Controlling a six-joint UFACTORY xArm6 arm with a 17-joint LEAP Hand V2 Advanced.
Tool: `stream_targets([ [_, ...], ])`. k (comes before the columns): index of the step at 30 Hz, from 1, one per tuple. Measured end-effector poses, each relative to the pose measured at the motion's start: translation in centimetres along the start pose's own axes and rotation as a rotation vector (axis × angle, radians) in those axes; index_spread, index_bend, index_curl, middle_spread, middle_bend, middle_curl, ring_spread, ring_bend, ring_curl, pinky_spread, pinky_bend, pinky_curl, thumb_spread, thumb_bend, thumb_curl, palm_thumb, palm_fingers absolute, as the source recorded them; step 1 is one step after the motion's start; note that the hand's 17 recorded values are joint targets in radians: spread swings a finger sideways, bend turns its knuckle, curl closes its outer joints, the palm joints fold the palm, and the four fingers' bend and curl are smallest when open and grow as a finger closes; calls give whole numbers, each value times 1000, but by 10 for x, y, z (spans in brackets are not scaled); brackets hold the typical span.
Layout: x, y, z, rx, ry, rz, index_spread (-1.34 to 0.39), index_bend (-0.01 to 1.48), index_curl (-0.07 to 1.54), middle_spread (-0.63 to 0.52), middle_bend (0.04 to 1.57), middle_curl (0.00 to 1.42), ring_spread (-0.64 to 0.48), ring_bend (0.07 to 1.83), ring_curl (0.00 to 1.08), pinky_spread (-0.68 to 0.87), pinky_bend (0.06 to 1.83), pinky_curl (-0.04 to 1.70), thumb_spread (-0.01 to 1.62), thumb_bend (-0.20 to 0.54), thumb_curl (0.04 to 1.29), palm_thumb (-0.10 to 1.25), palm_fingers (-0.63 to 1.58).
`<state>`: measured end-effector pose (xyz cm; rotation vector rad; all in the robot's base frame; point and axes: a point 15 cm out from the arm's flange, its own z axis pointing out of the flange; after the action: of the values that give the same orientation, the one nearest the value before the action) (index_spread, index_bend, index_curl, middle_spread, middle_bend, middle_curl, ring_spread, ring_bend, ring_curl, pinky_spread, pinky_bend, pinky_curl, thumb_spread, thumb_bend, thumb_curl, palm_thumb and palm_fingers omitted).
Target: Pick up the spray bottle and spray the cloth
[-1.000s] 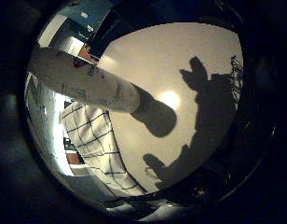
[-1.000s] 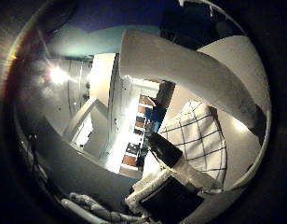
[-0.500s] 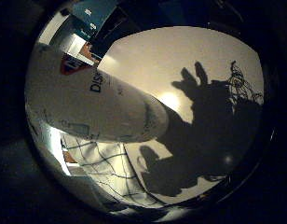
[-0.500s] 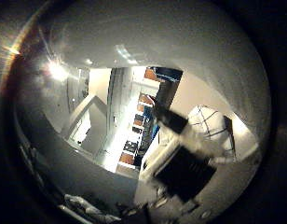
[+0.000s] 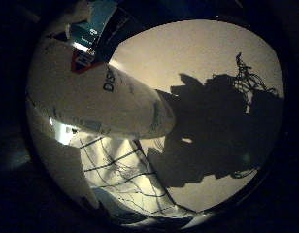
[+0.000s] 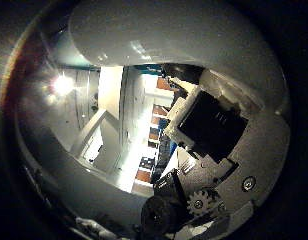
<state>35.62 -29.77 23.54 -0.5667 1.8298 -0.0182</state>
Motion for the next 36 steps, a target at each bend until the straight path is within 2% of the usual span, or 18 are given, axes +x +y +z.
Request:
stream_targets([
  [5,-49,6,-3,-79,-92,-80,-202,1106,677,-91,1247,636,-163,1399,565,-221,1258,632,1027,-12,492,1104,1254],
  [10,-83,30,-17,-248,-56,-233,-198,1128,668,-86,1282,616,-162,1430,567,-215,1250,685,998,-14,551,1100,1236],
  [17,-134,70,-38,-535,89,-527,-196,1143,656,-84,1303,593,-161,1439,563,-199,1231,746,985,-16,600,1083,1230],
  [25,-183,111,-57,-756,281,-879,-195,1156,650,-84,1320,580,-161,1452,561,-198,1195,804,980,-14,638,1080,1227],
  [36,-204,149,-63,-973,556,-1208,-195,1158,644,-83,1325,571,-160,1456,555,-206,1157,864,978,-17,662,1070,1229],
])
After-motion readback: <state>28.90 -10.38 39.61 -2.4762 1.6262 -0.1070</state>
